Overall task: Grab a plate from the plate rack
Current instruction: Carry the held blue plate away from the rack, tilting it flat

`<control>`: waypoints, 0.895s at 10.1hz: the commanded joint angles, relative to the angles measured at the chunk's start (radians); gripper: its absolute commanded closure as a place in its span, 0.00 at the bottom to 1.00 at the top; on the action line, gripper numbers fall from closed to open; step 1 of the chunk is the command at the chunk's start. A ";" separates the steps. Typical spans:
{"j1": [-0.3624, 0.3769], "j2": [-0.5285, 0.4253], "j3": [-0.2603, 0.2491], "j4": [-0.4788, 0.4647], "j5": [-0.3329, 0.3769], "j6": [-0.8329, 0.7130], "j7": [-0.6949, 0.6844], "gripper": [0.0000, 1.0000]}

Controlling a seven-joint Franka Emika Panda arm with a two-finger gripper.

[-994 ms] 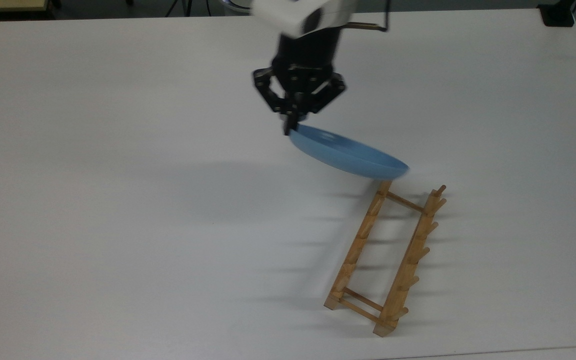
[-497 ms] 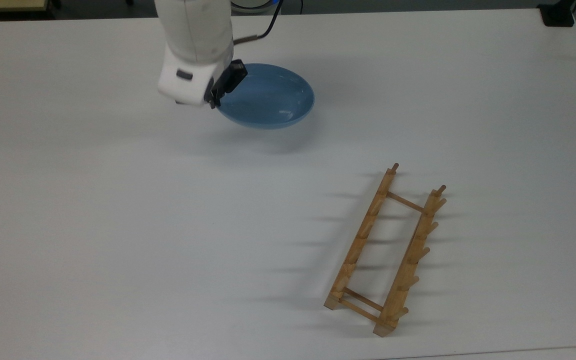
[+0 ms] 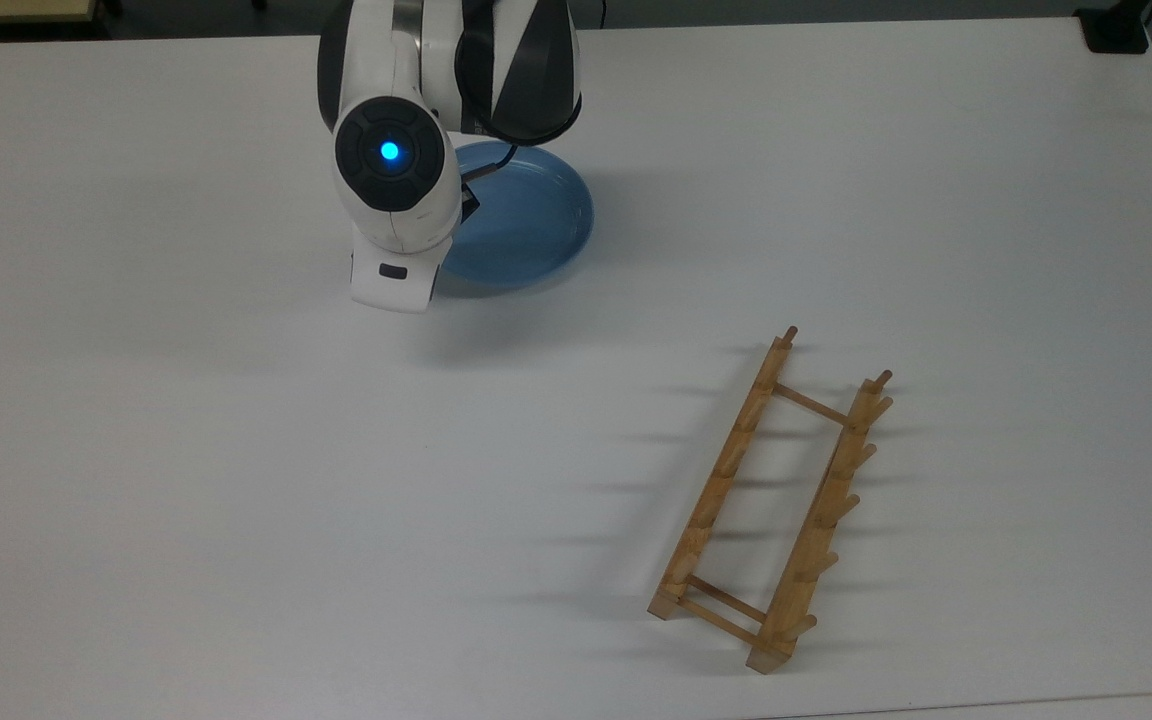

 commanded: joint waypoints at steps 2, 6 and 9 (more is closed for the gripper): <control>0.042 -0.114 0.002 0.051 -0.027 0.020 0.328 0.00; 0.104 -0.372 0.008 0.039 -0.024 0.005 0.766 0.00; 0.099 -0.431 0.008 0.042 -0.011 -0.064 0.760 0.00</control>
